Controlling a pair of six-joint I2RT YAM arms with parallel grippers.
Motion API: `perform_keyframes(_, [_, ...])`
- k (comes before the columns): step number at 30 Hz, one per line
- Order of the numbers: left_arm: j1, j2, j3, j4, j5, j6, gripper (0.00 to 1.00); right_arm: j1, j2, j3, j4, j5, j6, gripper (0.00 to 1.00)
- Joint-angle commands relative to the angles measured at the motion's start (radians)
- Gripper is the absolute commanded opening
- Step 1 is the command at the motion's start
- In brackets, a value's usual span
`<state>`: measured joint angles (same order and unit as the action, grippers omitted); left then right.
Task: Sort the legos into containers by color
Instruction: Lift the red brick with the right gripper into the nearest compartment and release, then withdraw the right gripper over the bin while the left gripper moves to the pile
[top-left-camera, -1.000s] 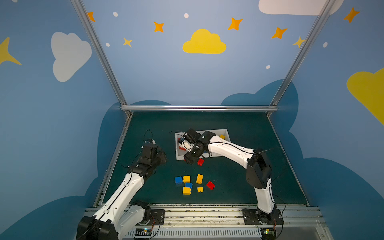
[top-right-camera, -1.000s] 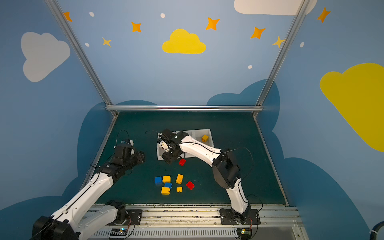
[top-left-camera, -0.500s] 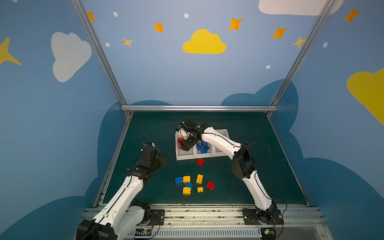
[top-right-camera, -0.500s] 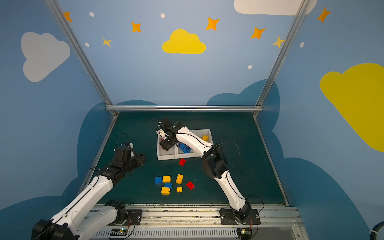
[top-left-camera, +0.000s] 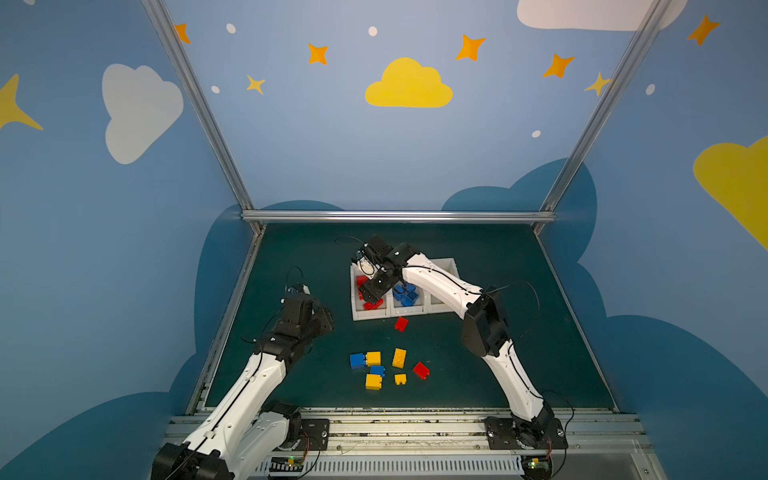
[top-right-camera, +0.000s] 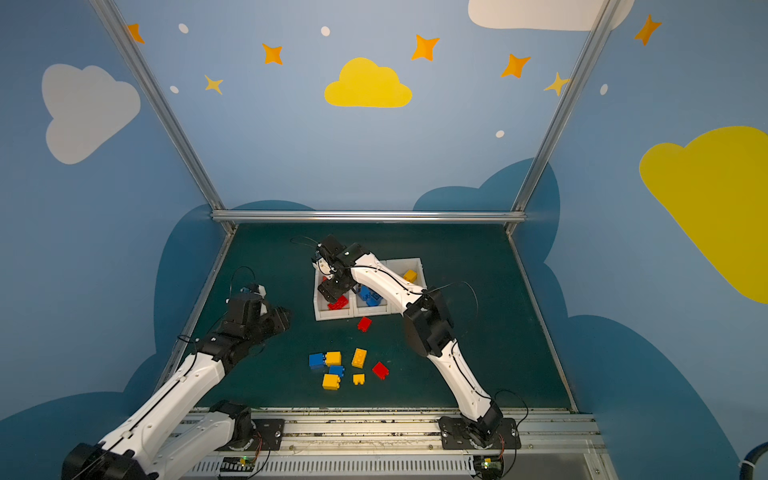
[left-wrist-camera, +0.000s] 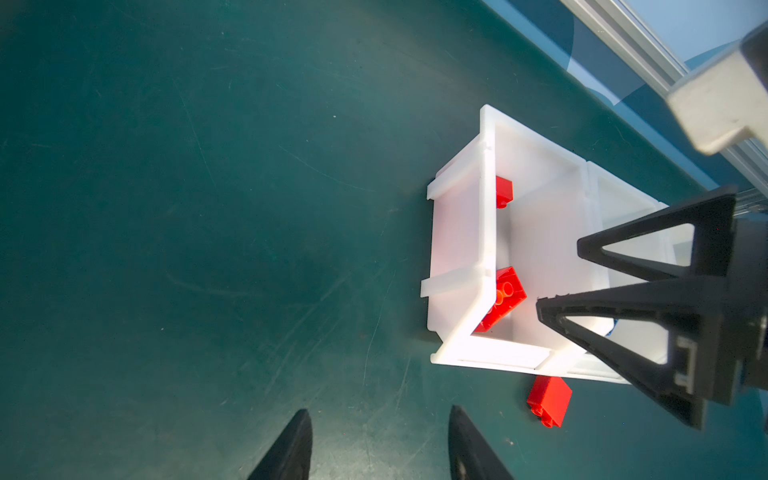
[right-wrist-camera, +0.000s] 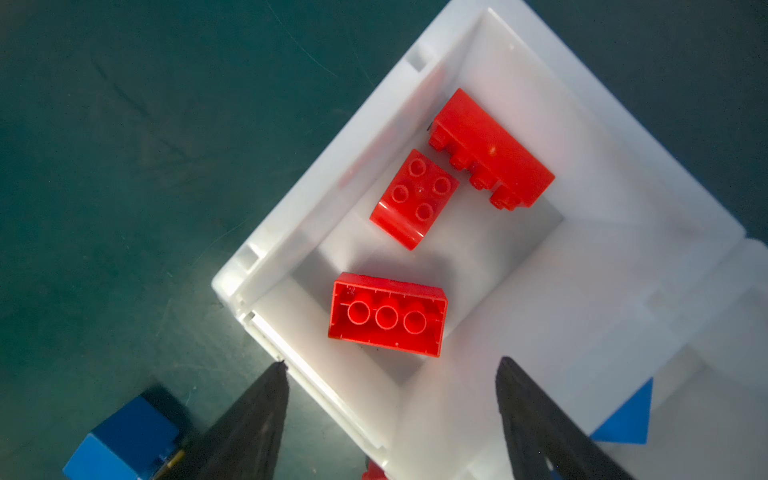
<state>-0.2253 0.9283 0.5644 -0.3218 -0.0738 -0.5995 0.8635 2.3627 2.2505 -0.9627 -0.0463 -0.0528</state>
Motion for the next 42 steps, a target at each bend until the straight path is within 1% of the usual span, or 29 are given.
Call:
perform_keyframes(1, [0.002, -0.004, -0.006, -0.010, 0.014, -0.002, 0.53, -0.002, -0.056, -0.009, -0.012, -0.011, 0.008, 0.79])
perform_keyframes(10, [0.002, -0.003, -0.009, -0.017, 0.052, 0.008, 0.53, -0.004, -0.135, -0.092, 0.018, -0.006, 0.019, 0.79])
perform_keyframes(16, [-0.002, 0.005, -0.011, -0.023, 0.088, 0.009, 0.53, -0.021, -0.244, -0.224, 0.069, -0.004, 0.053, 0.78])
perform_keyframes(19, [-0.027, 0.013, -0.006, -0.022, 0.112, 0.007, 0.53, -0.037, -0.310, -0.301, 0.101, -0.006, 0.076, 0.79])
perform_keyframes(22, [-0.089, 0.040, 0.004, -0.023, 0.126, 0.003, 0.53, -0.061, -0.368, -0.377, 0.127, -0.003, 0.107, 0.79])
perform_keyframes(29, [-0.302, 0.153, 0.055, -0.015, 0.154, -0.043, 0.54, -0.120, -0.470, -0.532, 0.169, 0.012, 0.159, 0.79])
perform_keyframes(32, [-0.371, 0.195, 0.062, 0.015, 0.172, -0.075, 0.54, -0.135, -0.499, -0.579, 0.177, 0.019, 0.172, 0.79])
perform_keyframes(36, [-0.444, 0.259, 0.066, 0.056, 0.213, -0.114, 0.54, -0.150, -0.527, -0.630, 0.196, 0.017, 0.186, 0.79])
perform_keyframes(39, [-0.491, 0.300, 0.088, 0.031, 0.218, -0.120, 0.54, -0.154, -0.540, -0.654, 0.206, 0.014, 0.194, 0.79])
perform_keyframes(42, [-0.510, 0.318, 0.098, 0.001, 0.209, -0.126, 0.54, -0.155, -0.547, -0.669, 0.214, 0.014, 0.197, 0.79])
